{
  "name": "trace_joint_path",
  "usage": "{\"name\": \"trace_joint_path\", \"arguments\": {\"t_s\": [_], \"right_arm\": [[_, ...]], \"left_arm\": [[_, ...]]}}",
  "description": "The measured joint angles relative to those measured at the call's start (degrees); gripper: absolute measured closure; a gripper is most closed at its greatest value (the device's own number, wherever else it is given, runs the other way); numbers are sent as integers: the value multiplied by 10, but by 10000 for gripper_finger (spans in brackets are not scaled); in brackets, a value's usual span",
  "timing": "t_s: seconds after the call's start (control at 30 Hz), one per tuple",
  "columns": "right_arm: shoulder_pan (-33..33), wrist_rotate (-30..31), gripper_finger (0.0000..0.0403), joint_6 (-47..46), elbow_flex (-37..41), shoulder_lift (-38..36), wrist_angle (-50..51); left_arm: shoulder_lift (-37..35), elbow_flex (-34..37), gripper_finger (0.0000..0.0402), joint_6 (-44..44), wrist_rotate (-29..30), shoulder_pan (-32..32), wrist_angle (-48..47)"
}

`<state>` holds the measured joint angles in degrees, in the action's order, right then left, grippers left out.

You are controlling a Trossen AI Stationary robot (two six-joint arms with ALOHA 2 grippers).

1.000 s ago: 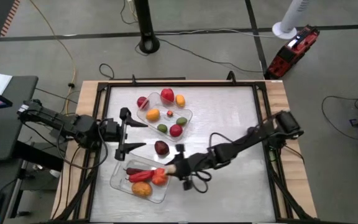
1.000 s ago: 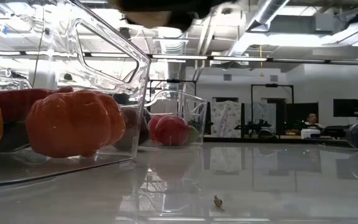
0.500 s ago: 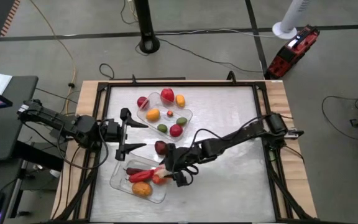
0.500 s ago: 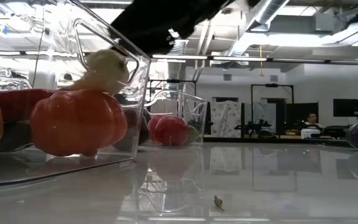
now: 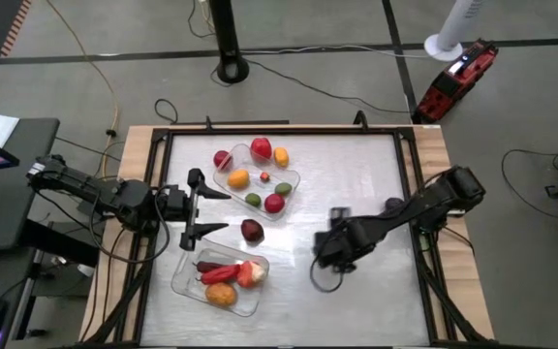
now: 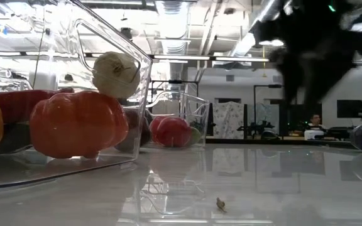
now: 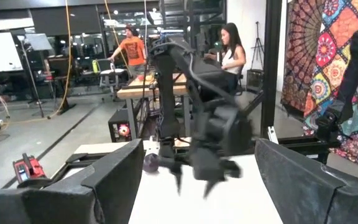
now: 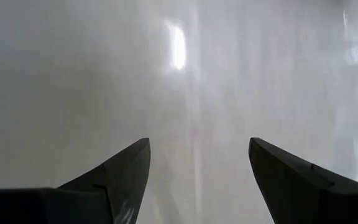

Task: Sort produce into baskets
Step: Put the onion into the bottom transparent bin

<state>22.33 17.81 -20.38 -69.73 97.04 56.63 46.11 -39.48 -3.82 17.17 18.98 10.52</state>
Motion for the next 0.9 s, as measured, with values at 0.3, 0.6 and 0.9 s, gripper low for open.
{"name": "trace_joint_path", "arguments": {"t_s": [0.3, 0.6, 0.9], "right_arm": [[-23, -2, 91, -96, 105, -102, 191], [-105, -69, 10, -112, 136, -105, 279], [-184, -38, 18, -91, 152, -58, 285]], "left_arm": [[0, 0, 107, -17, 25, 0, -9], [0, 0, 107, -13, 30, 0, -15], [0, 0, 107, -15, 45, 0, -37]]}}
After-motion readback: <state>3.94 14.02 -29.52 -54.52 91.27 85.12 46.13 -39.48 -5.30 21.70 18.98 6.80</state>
